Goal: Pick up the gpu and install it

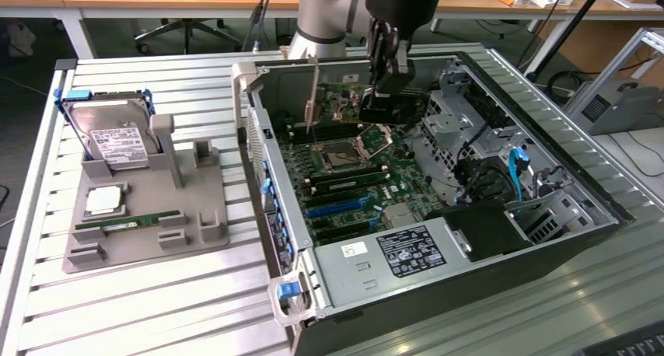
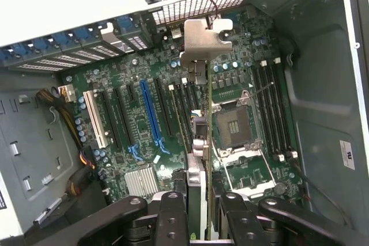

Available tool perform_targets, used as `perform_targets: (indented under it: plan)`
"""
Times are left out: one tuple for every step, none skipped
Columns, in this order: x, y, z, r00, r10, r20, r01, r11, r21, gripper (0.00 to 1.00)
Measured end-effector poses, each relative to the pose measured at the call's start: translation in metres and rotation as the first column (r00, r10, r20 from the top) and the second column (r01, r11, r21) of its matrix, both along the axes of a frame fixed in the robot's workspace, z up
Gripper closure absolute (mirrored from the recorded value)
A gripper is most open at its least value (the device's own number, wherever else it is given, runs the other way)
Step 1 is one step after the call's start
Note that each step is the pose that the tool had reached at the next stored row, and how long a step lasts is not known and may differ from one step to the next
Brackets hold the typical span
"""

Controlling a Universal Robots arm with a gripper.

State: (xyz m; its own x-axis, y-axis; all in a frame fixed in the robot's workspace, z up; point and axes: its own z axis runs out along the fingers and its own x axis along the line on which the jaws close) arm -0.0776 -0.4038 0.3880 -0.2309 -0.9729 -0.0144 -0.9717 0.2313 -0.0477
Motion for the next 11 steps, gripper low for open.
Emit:
perform_targets:
  plan:
    - [0.0000,0.0000,0.0000,1.0000,0.002,0.0000,-0.002,1.0000,0.0000,0.73]
    - [0.0000,0.0000,-0.0001,1.0000,0.006,0.0000,-0.006,1.0000,0.0001,0.73]
    - [0.0000,-0.0001,-0.0001,1.0000,0.009,0.0000,-0.009,1.0000,0.0000,0.73]
    - [0.0000,-0.0001,-0.0001,0.9999,0.012,0.0000,-0.012,0.9999,0.0000,0.73]
    - [0.0000,-0.0001,-0.0001,0.9999,0.014,0.0000,-0.014,0.9999,0.0000,0.73]
    - [0.0000,-0.0001,-0.0001,0.9999,0.016,0.0000,-0.016,0.9999,0.0000,0.73]
    - [0.0000,-0.0001,-0.0001,0.9998,0.018,0.0000,-0.018,0.9998,0.0000,0.73]
    - [0.0000,-0.0001,-0.0001,0.9998,0.020,0.0000,-0.020,0.9998,0.0000,0.73]
    - [0.0000,-0.0001,-0.0001,0.9998,0.022,0.0000,-0.022,0.9998,0.0000,0.73]
    - [0.0000,-0.0001,-0.0001,0.9997,0.024,0.0000,-0.024,0.9997,0.0000,0.73]
    - [0.0000,-0.0001,-0.0001,0.9996,0.027,0.0000,-0.027,0.9996,0.0000,0.73]
